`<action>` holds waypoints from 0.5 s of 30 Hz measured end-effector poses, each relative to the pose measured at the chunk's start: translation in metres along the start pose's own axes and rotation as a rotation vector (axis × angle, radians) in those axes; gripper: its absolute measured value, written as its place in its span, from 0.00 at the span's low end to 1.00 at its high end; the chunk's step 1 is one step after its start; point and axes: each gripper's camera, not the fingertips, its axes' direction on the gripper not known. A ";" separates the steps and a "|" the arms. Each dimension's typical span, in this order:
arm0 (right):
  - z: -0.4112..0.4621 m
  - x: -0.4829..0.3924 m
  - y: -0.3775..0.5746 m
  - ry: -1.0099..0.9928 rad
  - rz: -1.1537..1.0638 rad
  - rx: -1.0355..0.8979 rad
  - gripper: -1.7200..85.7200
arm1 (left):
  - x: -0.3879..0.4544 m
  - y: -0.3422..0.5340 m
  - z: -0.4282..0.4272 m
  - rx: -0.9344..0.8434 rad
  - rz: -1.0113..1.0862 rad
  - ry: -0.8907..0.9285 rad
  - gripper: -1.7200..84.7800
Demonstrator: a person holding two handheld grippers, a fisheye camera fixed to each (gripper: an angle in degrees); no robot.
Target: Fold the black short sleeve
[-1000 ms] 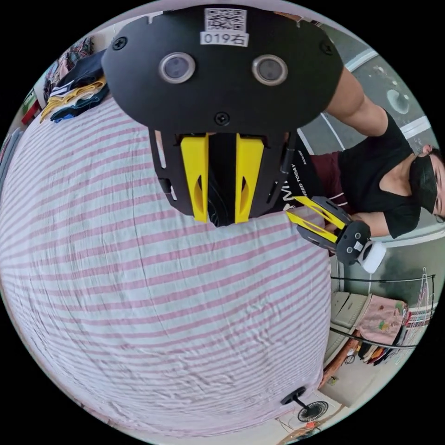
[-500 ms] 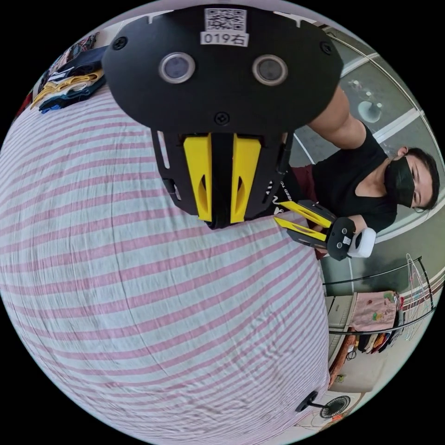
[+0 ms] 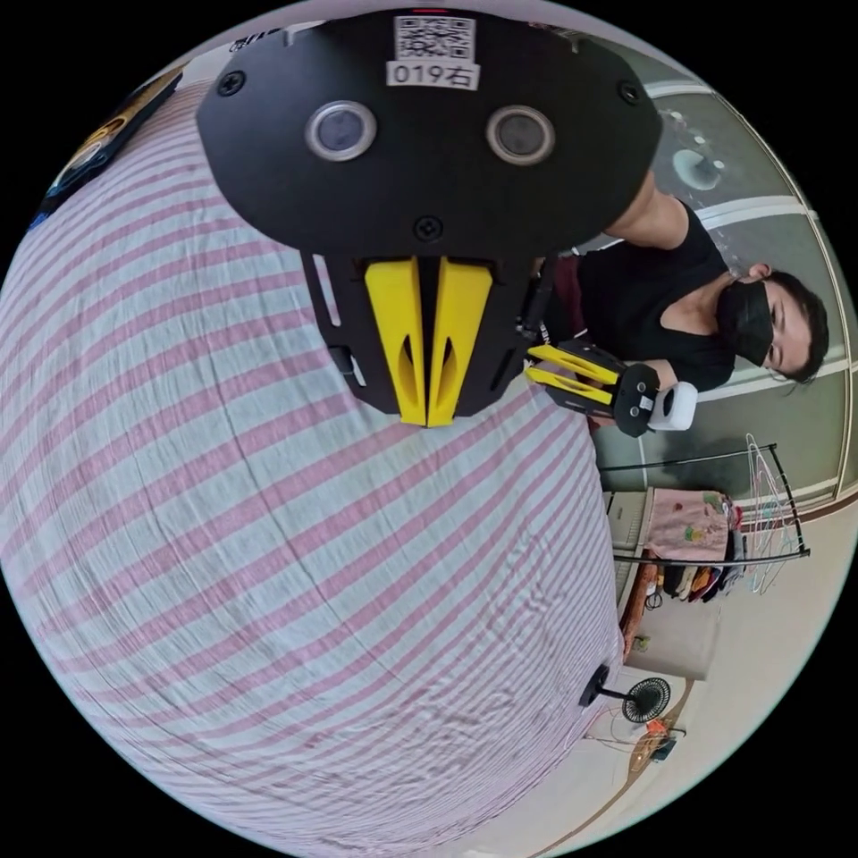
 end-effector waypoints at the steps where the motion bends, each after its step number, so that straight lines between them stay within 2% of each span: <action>1: 0.000 -0.002 0.001 0.005 -0.005 0.003 0.01 | 0.000 -0.001 0.001 0.000 -0.003 0.005 0.04; 6: -0.005 -0.027 0.008 0.071 -0.080 0.001 0.02 | -0.001 -0.005 0.002 0.003 -0.010 0.025 0.03; 12: -0.030 -0.042 0.037 0.082 -0.069 0.095 0.07 | 0.003 -0.008 0.003 0.005 -0.007 0.024 0.03; 15: -0.027 -0.054 0.054 0.065 -0.115 0.096 0.05 | 0.007 -0.010 0.003 0.015 -0.004 0.021 0.03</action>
